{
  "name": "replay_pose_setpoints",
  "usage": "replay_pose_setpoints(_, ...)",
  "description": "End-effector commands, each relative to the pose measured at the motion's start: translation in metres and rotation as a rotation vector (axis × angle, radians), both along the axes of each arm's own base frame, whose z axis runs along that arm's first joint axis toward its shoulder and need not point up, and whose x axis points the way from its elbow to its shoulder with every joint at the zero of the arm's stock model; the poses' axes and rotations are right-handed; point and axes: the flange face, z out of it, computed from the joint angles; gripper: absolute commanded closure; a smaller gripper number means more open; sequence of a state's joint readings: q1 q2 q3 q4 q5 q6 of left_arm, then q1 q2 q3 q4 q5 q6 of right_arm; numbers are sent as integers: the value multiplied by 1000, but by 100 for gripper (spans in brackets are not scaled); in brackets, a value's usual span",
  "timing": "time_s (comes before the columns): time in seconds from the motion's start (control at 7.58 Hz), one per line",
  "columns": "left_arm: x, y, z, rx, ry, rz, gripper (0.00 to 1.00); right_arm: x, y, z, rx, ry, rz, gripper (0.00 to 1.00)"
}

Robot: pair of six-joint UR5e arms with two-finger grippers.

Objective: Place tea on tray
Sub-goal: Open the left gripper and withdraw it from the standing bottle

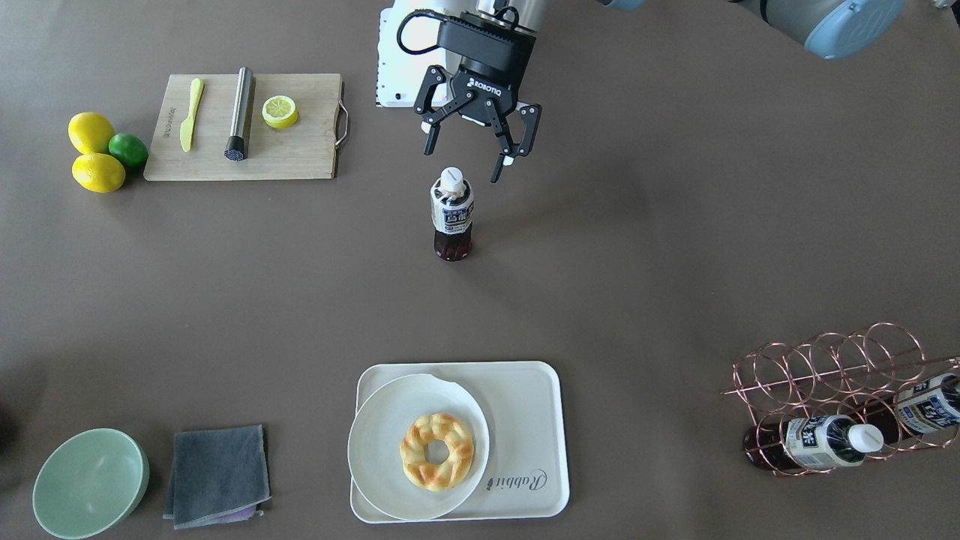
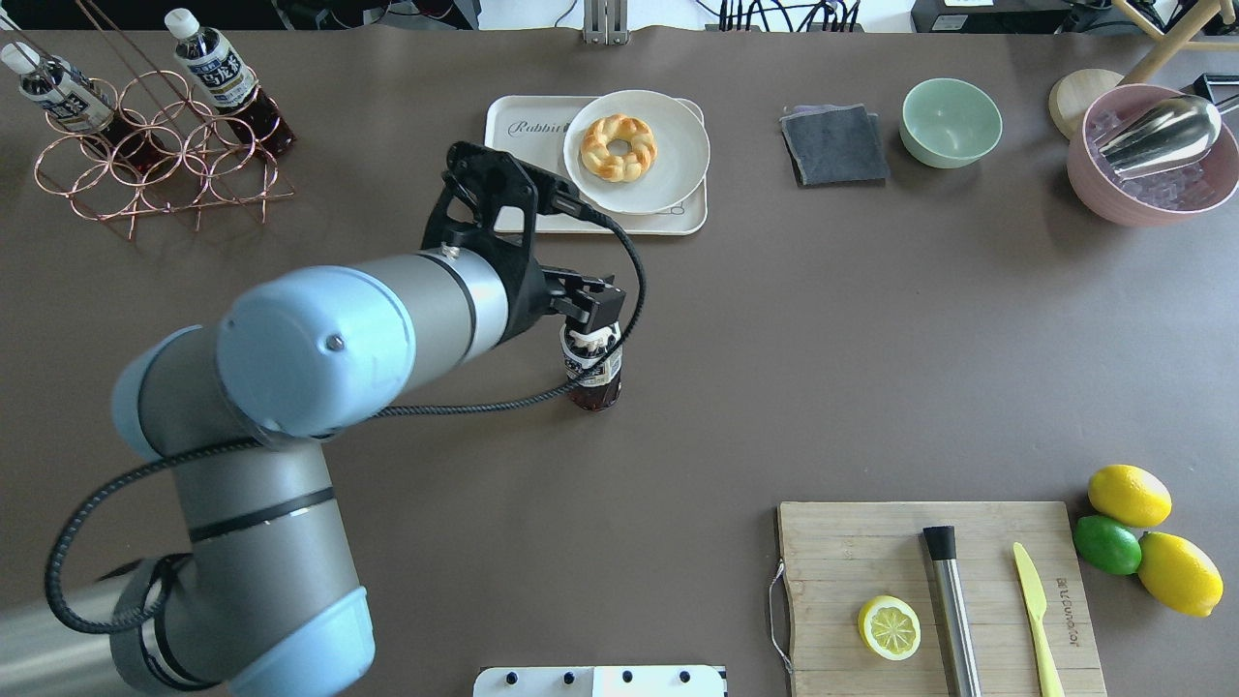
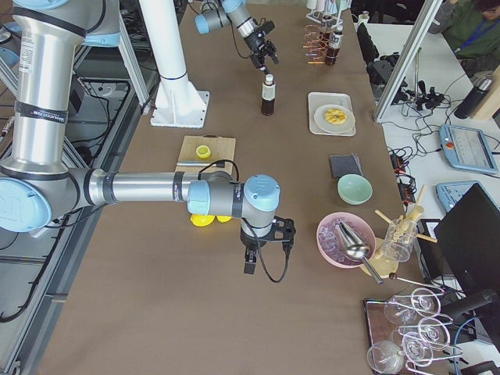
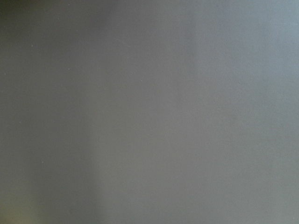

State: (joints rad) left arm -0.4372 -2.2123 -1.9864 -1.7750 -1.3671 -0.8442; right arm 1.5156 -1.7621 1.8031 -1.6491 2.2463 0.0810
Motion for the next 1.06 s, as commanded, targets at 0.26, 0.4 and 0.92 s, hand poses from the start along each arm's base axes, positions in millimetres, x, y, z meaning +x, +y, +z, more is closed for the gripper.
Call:
replay_pose_setpoints(0.26, -259, -123, 149, -339, 12, 167, 3, 1, 1, 4, -9, 1, 2, 0)
replay_pose_setpoints(0.4, -320, -122, 216, -335, -63, 189, 3, 0, 1, 5, -9, 3, -1, 0)
replay_pose_setpoints(0.92, -486, -66, 464, -488, -153, 227, 3, 1, 4, 5, -10, 1, -1, 0)
